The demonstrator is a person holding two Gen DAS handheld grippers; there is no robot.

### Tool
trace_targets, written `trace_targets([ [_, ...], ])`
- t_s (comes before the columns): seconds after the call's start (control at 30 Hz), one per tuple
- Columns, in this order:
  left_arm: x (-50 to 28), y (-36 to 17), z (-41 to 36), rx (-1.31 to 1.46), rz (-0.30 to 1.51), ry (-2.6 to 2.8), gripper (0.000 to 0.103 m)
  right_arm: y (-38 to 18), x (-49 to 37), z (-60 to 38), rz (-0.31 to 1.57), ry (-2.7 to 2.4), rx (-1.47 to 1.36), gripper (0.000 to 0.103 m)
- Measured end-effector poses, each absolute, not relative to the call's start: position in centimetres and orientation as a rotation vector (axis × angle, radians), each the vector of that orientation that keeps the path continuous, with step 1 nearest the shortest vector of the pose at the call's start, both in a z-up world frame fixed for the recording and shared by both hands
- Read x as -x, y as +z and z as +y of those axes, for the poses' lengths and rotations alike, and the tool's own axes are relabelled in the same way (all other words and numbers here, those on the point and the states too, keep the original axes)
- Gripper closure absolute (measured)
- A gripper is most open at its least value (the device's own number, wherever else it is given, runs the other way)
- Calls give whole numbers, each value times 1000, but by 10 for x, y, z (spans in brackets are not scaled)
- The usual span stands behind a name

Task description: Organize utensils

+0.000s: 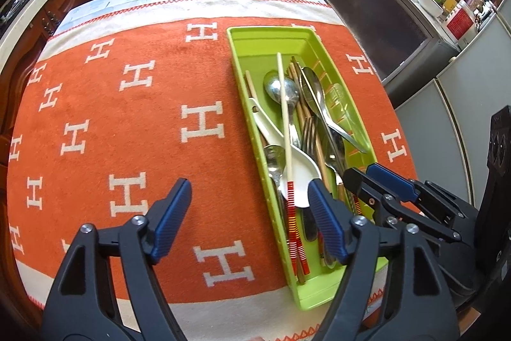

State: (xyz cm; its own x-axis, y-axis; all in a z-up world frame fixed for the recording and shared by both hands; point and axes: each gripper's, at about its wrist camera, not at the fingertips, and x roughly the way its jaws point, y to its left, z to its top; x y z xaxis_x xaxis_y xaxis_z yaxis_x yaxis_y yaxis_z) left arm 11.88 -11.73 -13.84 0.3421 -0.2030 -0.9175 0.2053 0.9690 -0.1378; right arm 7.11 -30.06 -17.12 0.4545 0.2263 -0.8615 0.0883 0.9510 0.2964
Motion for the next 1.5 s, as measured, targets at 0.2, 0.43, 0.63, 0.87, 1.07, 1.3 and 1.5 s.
trace_targets([
  [0.2,-113,-135,-108,-15,1180,-249,23,-167,-65,-292,1107,90,-305,68],
  [0.43,-101,-124,-95,-25,1137,-228,19,-158,-56,-282,1107,91,-293,62],
  [0.63,-88,-107,-73,-38,1073,-188,17,-145,-43,-268,1094,101,-274,57],
  [0.87,-72,-82,-36,-19,1006,-141,17,-116,-35,-243,1059,114,-265,49],
  [1.07,-52,-56,-3,-34,935,-67,17,-82,-29,-216,1025,143,-260,44],
  [1.3,-31,-30,24,-25,870,-10,13,-33,-17,-179,936,181,-248,31],
  [1.5,-19,-17,42,-14,835,31,11,-11,-2,-149,878,176,-172,28],
])
